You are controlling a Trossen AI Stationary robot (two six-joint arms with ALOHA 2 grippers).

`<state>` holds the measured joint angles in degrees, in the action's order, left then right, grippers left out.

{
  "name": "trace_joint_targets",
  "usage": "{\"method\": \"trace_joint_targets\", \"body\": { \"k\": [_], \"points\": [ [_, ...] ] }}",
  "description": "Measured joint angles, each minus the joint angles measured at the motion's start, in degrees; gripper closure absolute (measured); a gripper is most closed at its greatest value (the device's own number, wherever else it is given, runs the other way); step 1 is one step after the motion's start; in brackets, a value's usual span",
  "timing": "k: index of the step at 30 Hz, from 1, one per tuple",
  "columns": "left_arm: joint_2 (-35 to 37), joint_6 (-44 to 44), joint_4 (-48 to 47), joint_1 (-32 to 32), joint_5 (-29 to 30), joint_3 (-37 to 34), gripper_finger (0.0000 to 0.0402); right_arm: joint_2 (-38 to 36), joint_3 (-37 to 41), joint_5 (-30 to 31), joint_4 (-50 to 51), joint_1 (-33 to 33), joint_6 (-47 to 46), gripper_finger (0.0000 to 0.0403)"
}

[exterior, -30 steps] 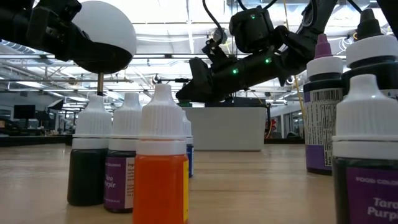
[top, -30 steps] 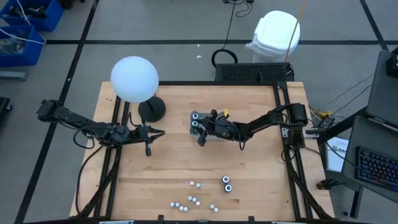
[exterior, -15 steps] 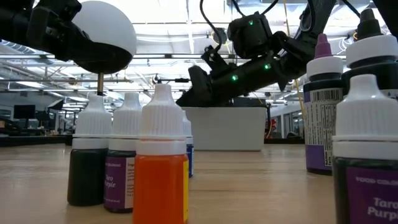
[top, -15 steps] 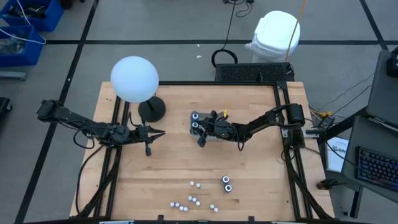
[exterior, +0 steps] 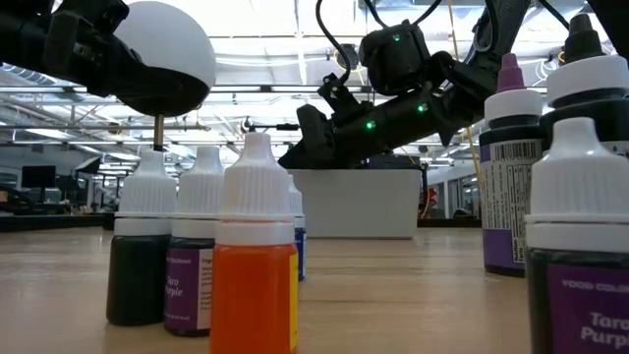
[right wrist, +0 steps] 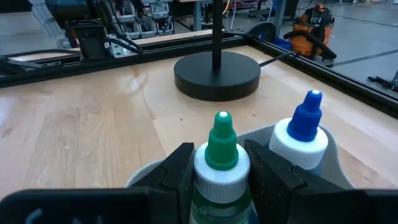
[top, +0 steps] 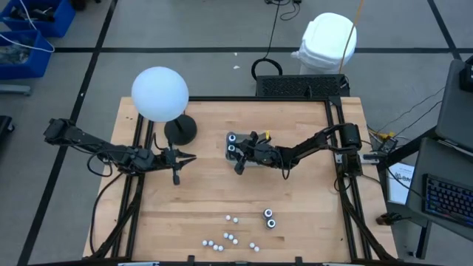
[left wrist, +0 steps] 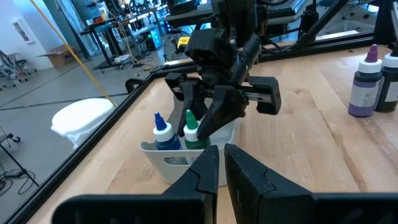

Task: Pick & Place food coloring
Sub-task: Put the big green food coloring bottle into the gray bin

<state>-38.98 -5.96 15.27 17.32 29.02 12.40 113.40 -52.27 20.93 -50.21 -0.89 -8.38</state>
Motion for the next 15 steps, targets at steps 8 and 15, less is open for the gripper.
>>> {"method": "trace_joint_targets", "body": {
  "k": [8,15],
  "points": [
    [0.02,-0.02,0.00,0.00,0.02,0.00,0.0366,0.07,0.07,-0.26,-0.54,0.00,0.06,0.0260],
    [0.02,-0.02,-0.02,0.02,0.02,0.00,0.0366,0.11,0.09,-1.95,-1.04,0.02,0.28,0.0236]
  ]
}}
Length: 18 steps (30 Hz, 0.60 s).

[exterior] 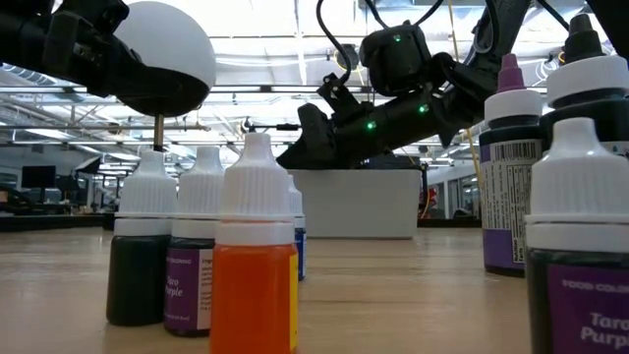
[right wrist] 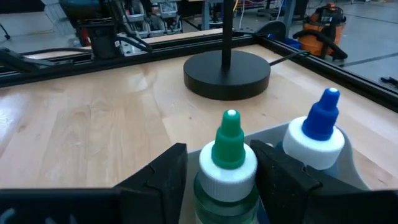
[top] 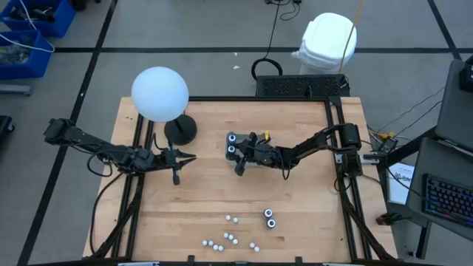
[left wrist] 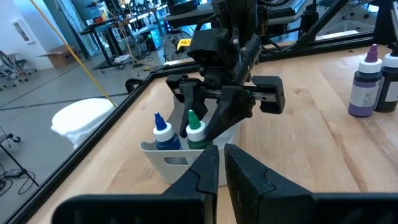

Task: Pick & Place food coloring
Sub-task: Put the big green food coloring bottle into the gray bin

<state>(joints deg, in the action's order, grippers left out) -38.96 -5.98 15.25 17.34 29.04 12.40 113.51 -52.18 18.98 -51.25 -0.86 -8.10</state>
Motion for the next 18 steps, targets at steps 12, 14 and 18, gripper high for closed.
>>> {"method": "trace_joint_targets", "body": {
  "k": [12,14,18],
  "points": [
    [-0.01,0.00,-0.02,-0.02,0.00,0.00,0.0366,-0.21,0.00,-0.02,-0.87,-0.02,1.29,0.0230],
    [0.00,0.00,-0.01,-0.01,0.00,0.00,0.0366,-0.47,-0.07,-0.02,-1.40,-0.02,1.50,0.0229],
    [-0.02,0.00,-0.02,0.00,0.02,0.00,0.0366,-2.24,-0.09,-0.07,-0.99,-0.02,2.93,0.0230]
  ]
}}
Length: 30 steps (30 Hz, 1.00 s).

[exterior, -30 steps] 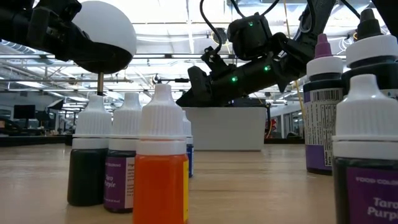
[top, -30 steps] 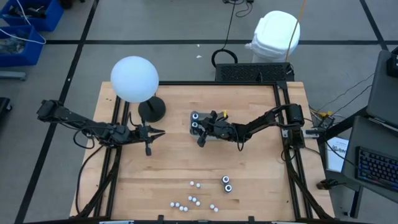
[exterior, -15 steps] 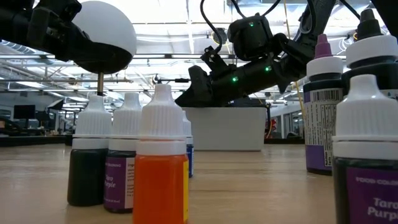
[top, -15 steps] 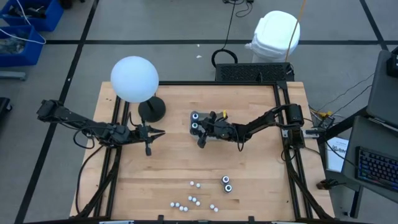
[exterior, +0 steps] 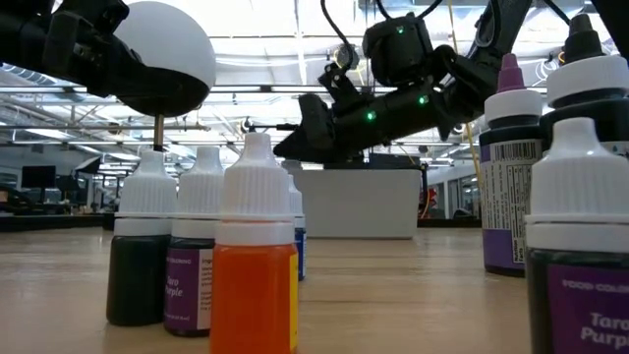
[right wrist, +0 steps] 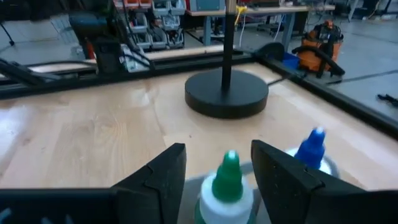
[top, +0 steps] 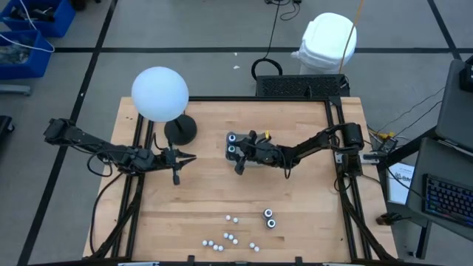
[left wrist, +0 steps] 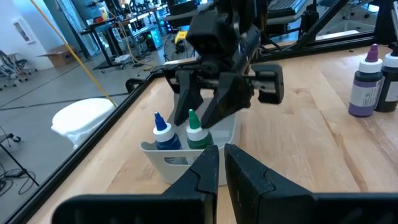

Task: Pick & Place food coloring
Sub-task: Put the big green food coloring bottle into the gray bin, then put the big purple food coloring bottle into the gray bin

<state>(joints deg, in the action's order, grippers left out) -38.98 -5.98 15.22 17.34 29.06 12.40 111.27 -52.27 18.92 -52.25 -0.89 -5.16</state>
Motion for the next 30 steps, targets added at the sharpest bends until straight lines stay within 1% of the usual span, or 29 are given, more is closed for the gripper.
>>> {"method": "trace_joint_targets", "body": {
  "k": [3,7,15,19,24,30],
  "points": [
    [0.00,0.00,0.00,-0.02,0.00,0.00,0.0366,-2.03,0.00,-0.13,0.56,0.00,1.29,0.0230],
    [0.00,0.00,-0.02,-0.01,0.00,0.00,0.0366,-6.02,0.00,-2.66,1.60,-0.02,2.19,0.0227],
    [0.01,-0.04,0.00,-0.01,0.00,0.00,0.0366,-16.73,-0.07,-2.73,11.44,2.03,4.83,0.0226],
    [0.02,-0.04,0.00,-0.02,0.00,0.00,0.0366,-20.56,-0.11,-2.73,15.29,3.64,4.83,0.0230],
    [0.00,-0.04,0.02,-0.01,0.00,0.00,0.0366,-23.34,-0.11,-2.73,18.08,5.84,5.68,0.0248],
    [0.01,-0.02,0.00,0.00,0.00,0.00,0.0366,-23.81,-0.11,-2.75,18.06,8.49,6.91,0.0294]
  ]
}}
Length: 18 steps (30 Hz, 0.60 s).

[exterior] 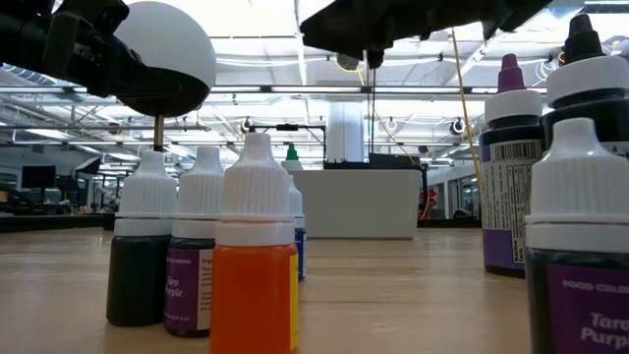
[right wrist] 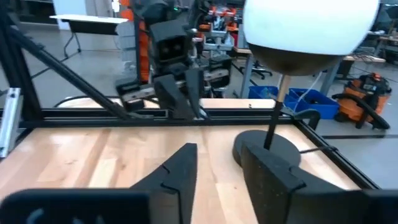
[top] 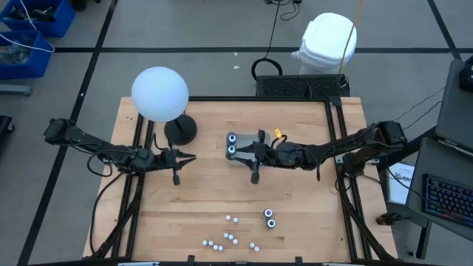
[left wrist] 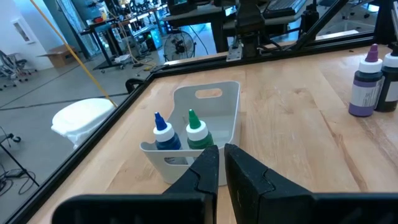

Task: Pick & Place food coloring
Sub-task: Put the big purple food coloring bottle into the gray bin

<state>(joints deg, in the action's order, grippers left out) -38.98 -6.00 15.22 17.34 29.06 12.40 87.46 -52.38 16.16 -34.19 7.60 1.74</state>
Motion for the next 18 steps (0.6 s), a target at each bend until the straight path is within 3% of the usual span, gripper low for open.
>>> {"method": "trace_joint_targets", "body": {
  "k": [13,18],
  "points": [
    [0.00,0.15,-0.13,-0.02,0.00,0.00,0.0366,-0.04,0.00,0.00,0.19,4.54,2.48,0.0395],
    [-0.01,0.28,-0.15,-0.02,0.00,0.00,0.0366,-0.04,0.00,0.02,0.41,4.52,2.44,0.0400]
  ]
}}
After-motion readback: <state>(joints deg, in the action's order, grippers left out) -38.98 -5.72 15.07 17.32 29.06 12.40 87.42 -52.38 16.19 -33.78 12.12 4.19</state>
